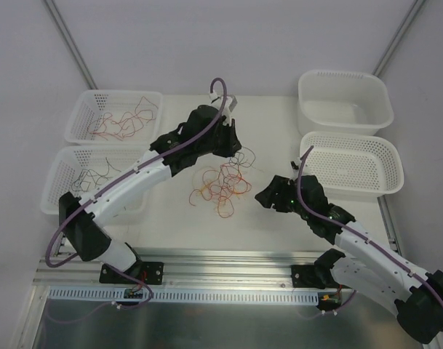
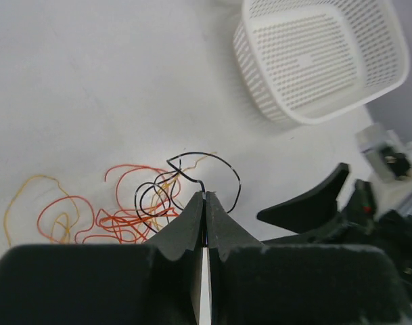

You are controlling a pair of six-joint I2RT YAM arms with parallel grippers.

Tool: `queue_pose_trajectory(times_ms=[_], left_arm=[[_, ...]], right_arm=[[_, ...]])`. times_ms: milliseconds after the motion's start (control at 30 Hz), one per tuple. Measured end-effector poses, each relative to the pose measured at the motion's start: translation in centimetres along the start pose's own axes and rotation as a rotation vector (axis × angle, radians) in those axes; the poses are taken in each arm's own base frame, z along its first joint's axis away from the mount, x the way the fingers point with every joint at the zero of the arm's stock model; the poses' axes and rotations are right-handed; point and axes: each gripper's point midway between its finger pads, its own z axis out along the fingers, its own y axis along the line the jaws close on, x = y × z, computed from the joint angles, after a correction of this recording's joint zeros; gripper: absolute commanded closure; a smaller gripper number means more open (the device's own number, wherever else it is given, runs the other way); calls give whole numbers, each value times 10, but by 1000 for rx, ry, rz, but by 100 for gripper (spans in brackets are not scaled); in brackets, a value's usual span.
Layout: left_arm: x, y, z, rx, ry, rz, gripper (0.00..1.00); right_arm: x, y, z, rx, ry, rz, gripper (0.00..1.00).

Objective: Untangle the cables

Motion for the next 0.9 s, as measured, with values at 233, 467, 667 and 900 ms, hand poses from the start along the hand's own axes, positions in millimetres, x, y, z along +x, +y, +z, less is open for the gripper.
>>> queue_pose_trajectory(times_ms=[233, 467, 667, 900], left_arm=[[-59, -32, -63, 103, -185, -3, 100], [-59, -34, -74, 119, -188, -36, 100], [-51, -35, -69, 118, -162, -69, 100], [-49, -34, -66, 96, -164, -160, 100]], right_arm=[[-5, 1, -2, -1, -26, -4, 36], [-12, 15, -2, -70, -47, -45, 36], [-23, 33, 2, -141, -61, -99, 33], [-28, 53, 16, -228, -65, -108, 21]])
